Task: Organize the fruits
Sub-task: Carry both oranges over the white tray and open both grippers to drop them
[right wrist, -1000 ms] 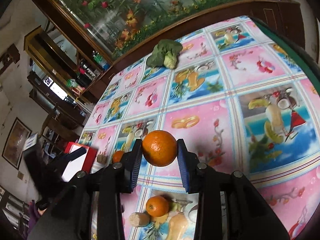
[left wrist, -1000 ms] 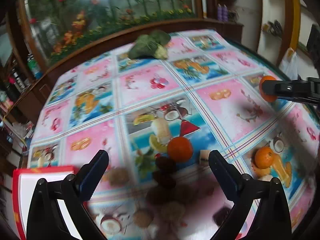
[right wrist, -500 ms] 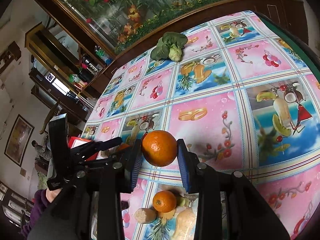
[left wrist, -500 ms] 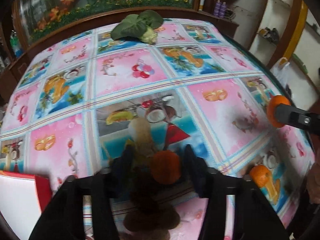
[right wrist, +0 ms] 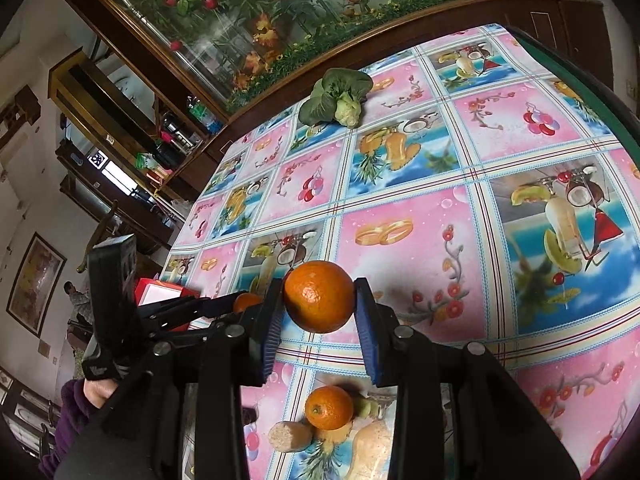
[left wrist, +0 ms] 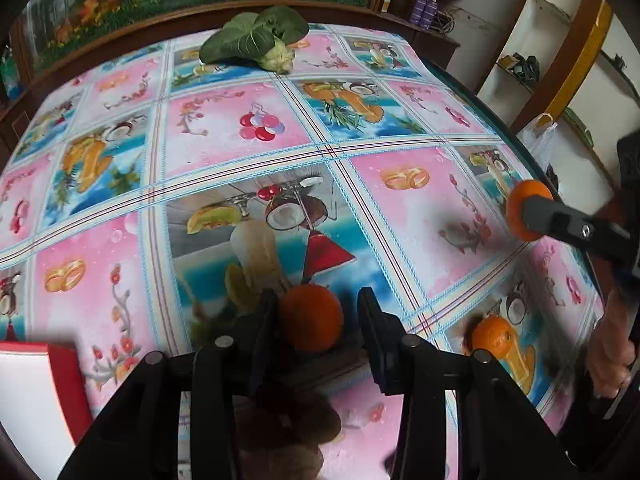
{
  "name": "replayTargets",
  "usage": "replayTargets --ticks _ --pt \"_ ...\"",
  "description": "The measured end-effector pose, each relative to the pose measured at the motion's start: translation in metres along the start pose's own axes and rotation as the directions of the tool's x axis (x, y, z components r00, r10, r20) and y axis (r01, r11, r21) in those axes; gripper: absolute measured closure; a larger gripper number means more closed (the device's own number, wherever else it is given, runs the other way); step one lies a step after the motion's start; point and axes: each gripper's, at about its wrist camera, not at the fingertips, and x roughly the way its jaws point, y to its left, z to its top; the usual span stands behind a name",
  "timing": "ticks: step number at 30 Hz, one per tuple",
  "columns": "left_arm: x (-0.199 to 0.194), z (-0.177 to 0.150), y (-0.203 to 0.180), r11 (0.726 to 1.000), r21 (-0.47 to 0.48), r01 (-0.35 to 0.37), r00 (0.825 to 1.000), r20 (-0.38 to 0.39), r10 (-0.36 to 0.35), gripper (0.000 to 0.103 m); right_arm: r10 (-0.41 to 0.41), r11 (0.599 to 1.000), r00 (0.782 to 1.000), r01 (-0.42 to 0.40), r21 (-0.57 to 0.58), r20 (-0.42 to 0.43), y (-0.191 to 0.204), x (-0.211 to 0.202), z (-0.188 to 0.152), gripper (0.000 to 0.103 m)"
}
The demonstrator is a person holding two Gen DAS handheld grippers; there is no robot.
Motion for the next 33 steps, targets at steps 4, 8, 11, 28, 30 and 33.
replayTargets --ticks 4,8,11,28,30,33 --pt "0.003 0.002 0.005 1.0 -0.005 0.008 1.0 -0.018 -0.008 0.071 -0.004 1.0 1.0 0.004 0.006 0.001 -0.001 0.0 0.0 0.067" --pt "0.001 -0.003 -0.002 0.999 0.023 -0.023 1.0 -0.011 0.023 0.071 0.001 1.0 1.0 -0.001 0.004 0.004 0.0 -0.001 0.0 0.067" --pt "-0.005 -0.008 -0.005 1.0 0.011 -0.025 1.0 0.012 0.025 0.071 0.011 1.0 1.0 -0.01 -0.016 0.008 0.004 -0.001 -0.002 0.067" --pt "-0.159 -0.101 0.012 0.919 -0.23 -0.32 0.862 0.332 0.383 0.071 -0.034 0.962 0.999 0.041 -0.27 0.031 0.072 0.029 -0.043 0.066" --pt "-0.169 -0.115 0.024 0.898 -0.263 -0.352 0.844 0.325 0.426 0.071 -0.012 0.956 1.0 0.013 -0.292 0.006 0.091 0.037 -0.054 0.066" --pt "-0.183 -0.136 0.045 0.85 -0.327 -0.412 0.809 0.298 0.507 0.071 0.055 0.943 0.997 -0.072 -0.326 -0.06 0.131 0.054 -0.073 0.066"
